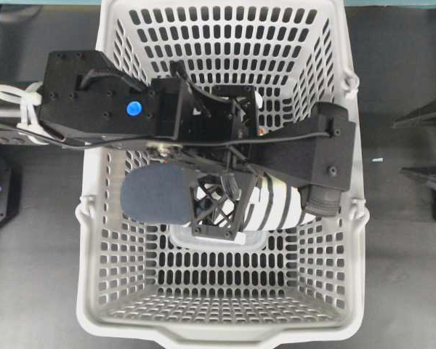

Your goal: Pick up the slipper from the shopping basket with the left arm.

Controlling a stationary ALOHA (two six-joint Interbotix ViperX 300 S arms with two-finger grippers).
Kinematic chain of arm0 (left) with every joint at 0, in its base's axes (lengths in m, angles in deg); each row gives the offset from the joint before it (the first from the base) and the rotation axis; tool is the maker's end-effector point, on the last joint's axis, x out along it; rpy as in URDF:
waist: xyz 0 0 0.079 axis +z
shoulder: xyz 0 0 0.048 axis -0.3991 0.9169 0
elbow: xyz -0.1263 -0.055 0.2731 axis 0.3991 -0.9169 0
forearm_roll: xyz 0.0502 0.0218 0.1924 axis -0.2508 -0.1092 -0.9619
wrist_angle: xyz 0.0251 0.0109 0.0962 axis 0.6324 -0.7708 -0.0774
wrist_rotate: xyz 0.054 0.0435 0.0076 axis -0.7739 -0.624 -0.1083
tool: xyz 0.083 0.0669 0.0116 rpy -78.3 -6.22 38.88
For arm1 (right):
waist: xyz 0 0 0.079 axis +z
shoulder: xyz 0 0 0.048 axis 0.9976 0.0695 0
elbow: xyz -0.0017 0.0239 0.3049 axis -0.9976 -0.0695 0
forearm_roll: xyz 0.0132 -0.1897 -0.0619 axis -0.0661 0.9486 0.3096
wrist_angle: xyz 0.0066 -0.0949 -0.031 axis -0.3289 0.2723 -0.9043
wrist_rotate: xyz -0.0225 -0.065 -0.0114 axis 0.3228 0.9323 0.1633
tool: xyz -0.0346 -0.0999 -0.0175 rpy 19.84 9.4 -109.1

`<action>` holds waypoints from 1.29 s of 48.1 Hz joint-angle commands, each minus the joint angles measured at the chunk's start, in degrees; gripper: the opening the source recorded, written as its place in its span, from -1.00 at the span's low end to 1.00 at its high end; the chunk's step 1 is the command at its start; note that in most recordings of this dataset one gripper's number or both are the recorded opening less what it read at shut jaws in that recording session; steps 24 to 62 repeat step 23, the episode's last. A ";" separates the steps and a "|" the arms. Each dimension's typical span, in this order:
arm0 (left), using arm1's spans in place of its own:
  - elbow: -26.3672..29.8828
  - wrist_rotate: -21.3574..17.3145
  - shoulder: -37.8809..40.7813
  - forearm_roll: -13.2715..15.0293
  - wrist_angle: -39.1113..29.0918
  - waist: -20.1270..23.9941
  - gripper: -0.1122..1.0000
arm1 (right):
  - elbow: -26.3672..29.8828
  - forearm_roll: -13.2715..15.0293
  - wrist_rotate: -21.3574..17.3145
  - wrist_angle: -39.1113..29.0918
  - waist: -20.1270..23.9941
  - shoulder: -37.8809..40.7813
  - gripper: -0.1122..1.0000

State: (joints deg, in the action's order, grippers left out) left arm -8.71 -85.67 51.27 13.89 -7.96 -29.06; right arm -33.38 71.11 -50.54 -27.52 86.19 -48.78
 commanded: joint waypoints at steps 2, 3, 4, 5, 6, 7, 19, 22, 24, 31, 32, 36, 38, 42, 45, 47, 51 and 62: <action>1.32 -0.09 -0.88 -0.09 0.62 -0.09 -0.70 | 0.35 -0.18 0.09 0.35 0.09 0.18 0.56; 1.32 0.00 -0.88 -0.18 0.62 -0.09 -0.70 | 0.35 -0.26 0.09 0.35 0.09 0.18 0.56; 1.32 0.09 -0.88 -0.18 0.53 -0.09 -0.70 | 0.35 -0.26 0.09 0.35 0.09 0.18 0.56; 1.32 0.00 -0.88 -0.18 0.62 -0.09 -0.70 | 0.35 -0.26 0.09 0.35 0.18 0.18 0.56; 1.23 0.09 -0.88 -0.18 0.62 -0.09 -0.70 | 0.35 -0.26 0.09 0.35 0.09 0.09 0.56; 1.32 0.00 -0.79 -0.18 0.62 -0.09 -0.70 | 0.35 -0.26 0.09 0.26 0.09 0.09 0.56; 1.32 0.00 -0.62 -0.18 0.62 -0.09 -0.70 | 0.35 -0.26 0.09 0.26 0.09 0.09 0.56; 1.32 0.00 -0.70 -0.18 0.62 -0.09 -0.70 | 0.35 -0.26 0.09 0.26 0.09 0.09 0.56; 1.32 0.00 -0.62 -0.18 0.62 -0.09 -0.70 | 0.35 -0.18 0.09 0.35 0.09 0.09 0.56; 1.32 0.00 -0.62 -0.18 0.62 -0.09 -0.70 | 0.35 -0.18 0.09 0.35 0.09 0.09 0.56; 1.32 0.00 -0.62 -0.18 0.62 -0.09 -0.70 | 0.35 -0.18 0.09 0.35 0.09 0.09 0.56; 1.32 0.00 -0.62 -0.18 0.62 -0.09 -0.70 | 0.35 -0.18 0.09 0.35 0.09 0.09 0.56; 1.32 0.00 -0.62 -0.18 0.62 -0.09 -0.70 | 0.35 -0.18 0.09 0.35 0.09 0.09 0.56; 1.32 0.00 -0.62 -0.18 0.62 -0.09 -0.70 | 0.35 -0.18 0.09 0.35 0.09 0.09 0.56; 1.32 0.00 -0.62 -0.18 0.62 -0.09 -0.70 | 0.35 -0.18 0.09 0.35 0.09 0.09 0.56; 1.32 0.00 -0.62 -0.18 0.62 -0.09 -0.70 | 0.35 -0.18 0.09 0.35 0.09 0.09 0.56; 1.32 0.00 -0.62 -0.18 0.62 -0.09 -0.70 | 0.35 -0.18 0.09 0.35 0.09 0.09 0.56; 1.32 0.00 -0.62 -0.18 0.62 -0.09 -0.70 | 0.35 -0.18 0.09 0.35 0.09 0.09 0.56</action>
